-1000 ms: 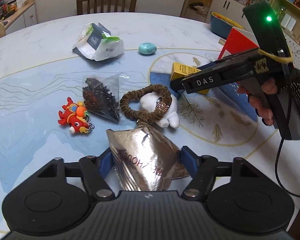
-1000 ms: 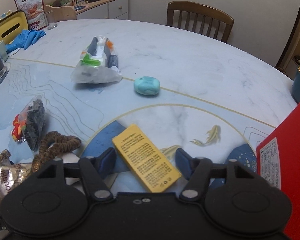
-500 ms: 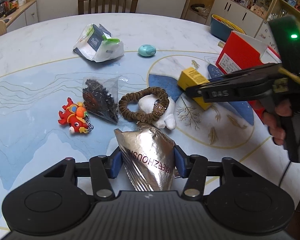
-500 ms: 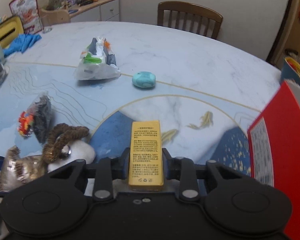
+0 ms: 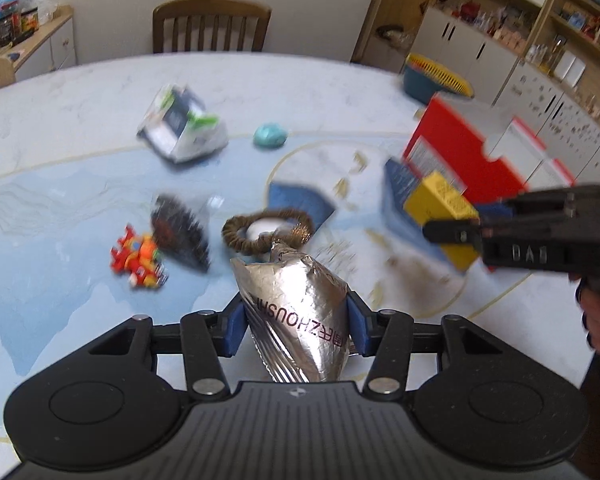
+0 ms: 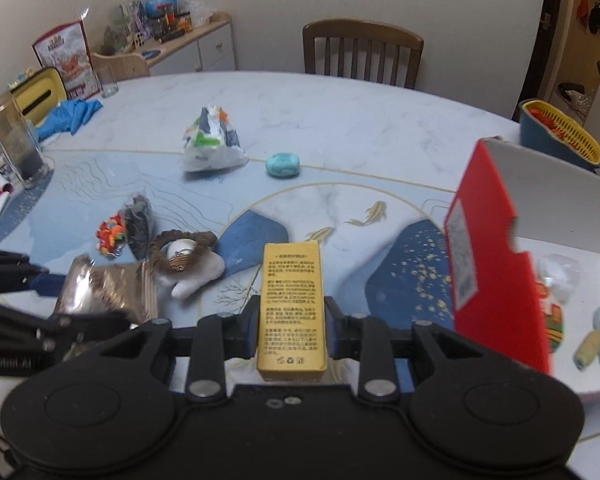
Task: Organize objects
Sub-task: 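Carry foil packet in left tool while right tool carries carton over red box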
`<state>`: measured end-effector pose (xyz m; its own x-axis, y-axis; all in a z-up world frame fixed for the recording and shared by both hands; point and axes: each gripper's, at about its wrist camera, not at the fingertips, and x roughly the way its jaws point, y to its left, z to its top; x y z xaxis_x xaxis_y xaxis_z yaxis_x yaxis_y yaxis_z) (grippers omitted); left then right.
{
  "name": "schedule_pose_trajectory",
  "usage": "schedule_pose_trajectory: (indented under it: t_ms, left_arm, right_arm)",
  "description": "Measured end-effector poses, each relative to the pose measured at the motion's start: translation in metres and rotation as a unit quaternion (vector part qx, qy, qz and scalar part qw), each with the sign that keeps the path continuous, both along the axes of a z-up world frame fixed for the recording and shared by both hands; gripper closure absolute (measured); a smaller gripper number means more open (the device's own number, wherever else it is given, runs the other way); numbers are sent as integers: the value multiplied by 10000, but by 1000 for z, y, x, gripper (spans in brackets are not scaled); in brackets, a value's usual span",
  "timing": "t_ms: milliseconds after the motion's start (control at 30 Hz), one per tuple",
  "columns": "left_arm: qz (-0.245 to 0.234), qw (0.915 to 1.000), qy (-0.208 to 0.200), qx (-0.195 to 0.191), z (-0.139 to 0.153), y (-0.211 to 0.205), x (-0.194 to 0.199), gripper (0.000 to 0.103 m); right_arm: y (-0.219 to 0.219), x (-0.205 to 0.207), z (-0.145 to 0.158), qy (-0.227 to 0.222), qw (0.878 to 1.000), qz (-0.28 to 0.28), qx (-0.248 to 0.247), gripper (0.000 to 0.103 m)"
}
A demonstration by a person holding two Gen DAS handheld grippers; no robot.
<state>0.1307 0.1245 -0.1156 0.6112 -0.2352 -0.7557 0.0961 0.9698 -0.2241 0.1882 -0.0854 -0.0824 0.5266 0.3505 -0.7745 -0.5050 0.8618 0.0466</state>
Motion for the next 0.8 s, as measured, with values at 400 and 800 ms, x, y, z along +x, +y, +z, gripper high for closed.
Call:
schedule_pose_trajectory:
  t_ms: [400, 800]
  left_arm:
    - [-373, 9963, -741, -218, 71, -56, 21, 53]
    - [-918, 9892, -1125, -205, 105, -148, 65, 53]
  right_arm:
    - [-53, -6, 56, -353, 9988, -246, 249, 74]
    - [-134, 13, 70, -613, 9953, -702, 271, 74]
